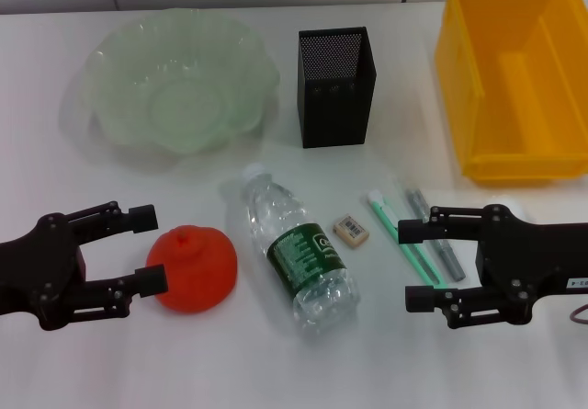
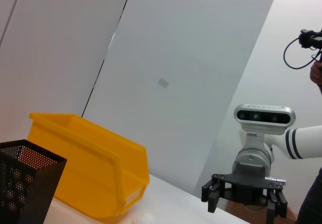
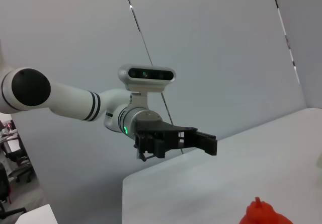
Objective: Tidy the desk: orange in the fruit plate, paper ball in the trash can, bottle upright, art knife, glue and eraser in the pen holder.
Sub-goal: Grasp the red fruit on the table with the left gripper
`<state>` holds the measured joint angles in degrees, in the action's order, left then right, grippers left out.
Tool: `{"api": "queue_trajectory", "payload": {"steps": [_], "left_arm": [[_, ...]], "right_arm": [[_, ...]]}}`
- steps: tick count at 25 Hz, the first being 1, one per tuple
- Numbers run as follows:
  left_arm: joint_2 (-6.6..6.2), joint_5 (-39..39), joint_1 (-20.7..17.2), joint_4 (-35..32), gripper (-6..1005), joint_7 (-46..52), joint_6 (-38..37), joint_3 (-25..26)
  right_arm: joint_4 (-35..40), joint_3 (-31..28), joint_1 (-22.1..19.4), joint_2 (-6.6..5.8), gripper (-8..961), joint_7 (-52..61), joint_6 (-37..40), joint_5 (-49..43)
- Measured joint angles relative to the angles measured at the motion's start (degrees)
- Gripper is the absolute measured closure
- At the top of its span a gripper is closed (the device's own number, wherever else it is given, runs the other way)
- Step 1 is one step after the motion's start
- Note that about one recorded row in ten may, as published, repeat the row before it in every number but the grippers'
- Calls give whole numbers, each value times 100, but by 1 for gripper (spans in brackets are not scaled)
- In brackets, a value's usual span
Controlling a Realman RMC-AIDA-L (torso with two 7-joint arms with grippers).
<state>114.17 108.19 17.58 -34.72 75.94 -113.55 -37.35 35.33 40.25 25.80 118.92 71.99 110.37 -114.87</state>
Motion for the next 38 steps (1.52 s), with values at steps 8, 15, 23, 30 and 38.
{"api": "queue_trajectory", "payload": {"steps": [8,15,23,30,38], "left_arm": [[-12,0,0,-8,180,32,2,60],[-38,107,14,-9,199,30,513,41],[28,726,142,-79,221,16,1344,11],[327,1230,412,-101,240,-203,2061,-16],[429,1548,519,-63,262,-546,2433,-18]], "right_arm": [[0,0,-4,0,163,-1,18,0],[0,0,11,0,164,65,0,1],[-2,-58,-27,0,163,81,-25,6],[-4,-275,-202,-1,164,84,8,10],[-23,-303,-322,0,166,88,9,10]]}}
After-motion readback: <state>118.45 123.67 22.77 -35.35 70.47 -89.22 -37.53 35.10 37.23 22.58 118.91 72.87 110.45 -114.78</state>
